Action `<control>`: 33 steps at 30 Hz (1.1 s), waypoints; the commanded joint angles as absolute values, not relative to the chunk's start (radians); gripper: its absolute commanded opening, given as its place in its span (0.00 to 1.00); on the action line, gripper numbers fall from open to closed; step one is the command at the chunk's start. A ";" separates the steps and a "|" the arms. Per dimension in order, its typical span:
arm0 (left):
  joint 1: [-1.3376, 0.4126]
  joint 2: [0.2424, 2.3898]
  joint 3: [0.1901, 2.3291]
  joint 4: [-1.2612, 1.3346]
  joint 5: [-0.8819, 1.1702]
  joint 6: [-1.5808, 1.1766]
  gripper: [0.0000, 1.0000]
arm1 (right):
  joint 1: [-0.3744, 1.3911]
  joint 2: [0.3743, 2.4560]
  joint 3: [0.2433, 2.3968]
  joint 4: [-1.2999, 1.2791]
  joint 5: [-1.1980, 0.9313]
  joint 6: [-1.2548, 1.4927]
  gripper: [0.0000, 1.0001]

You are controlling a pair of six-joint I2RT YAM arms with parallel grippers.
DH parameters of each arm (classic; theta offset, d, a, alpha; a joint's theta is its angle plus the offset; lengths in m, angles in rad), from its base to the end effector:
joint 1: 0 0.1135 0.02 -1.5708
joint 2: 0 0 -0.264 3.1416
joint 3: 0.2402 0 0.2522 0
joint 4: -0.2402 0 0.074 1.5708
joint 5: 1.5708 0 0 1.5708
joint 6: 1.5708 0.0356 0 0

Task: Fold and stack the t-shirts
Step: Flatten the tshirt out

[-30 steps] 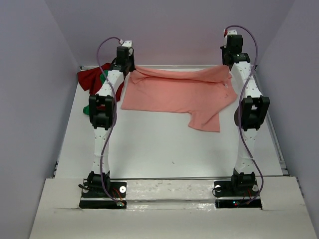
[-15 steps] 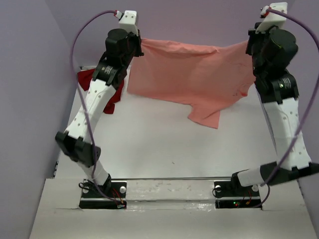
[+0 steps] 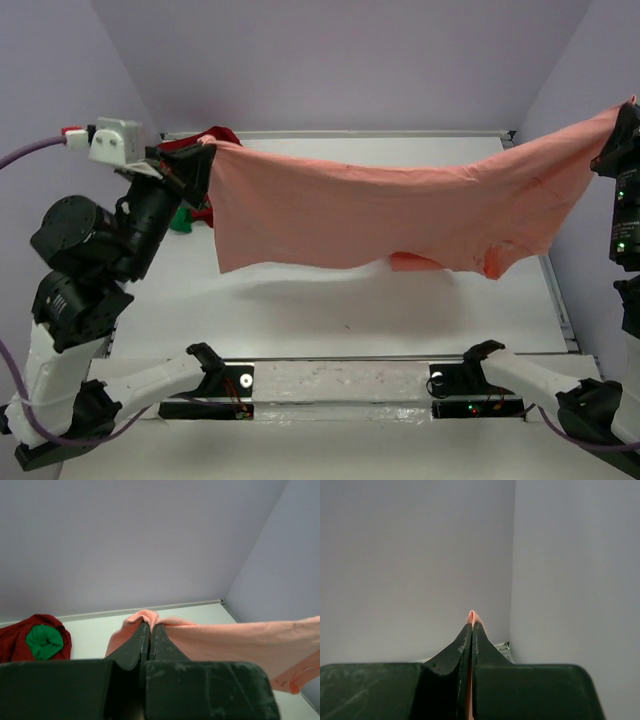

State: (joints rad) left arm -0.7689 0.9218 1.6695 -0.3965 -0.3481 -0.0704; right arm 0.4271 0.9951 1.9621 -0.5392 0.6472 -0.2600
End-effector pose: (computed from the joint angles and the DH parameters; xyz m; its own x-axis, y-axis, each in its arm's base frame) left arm 0.0804 -0.0609 0.5714 0.2168 -0.3018 -0.9284 0.4398 0.8792 -0.1831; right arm 0.0627 0.0050 0.6131 0.3215 -0.0790 -0.9436 0.2603 0.9655 0.0078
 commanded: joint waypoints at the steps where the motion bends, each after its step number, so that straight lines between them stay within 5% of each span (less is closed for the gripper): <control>1: -0.775 0.807 1.634 -0.505 -0.356 -0.113 0.00 | 0.434 0.962 2.092 -0.604 0.658 -0.245 0.00; 17: -0.776 0.962 1.709 -0.385 -0.354 -0.011 0.00 | 0.434 1.200 2.212 -0.610 0.606 -0.255 0.00; 26: -0.775 0.715 1.621 -0.413 -0.313 -0.034 0.00 | 0.463 0.905 2.049 -0.532 0.690 -0.350 0.00; 33: -0.488 0.704 1.854 -0.497 -0.056 0.049 0.00 | 0.404 0.922 2.236 -0.652 0.410 -0.213 0.00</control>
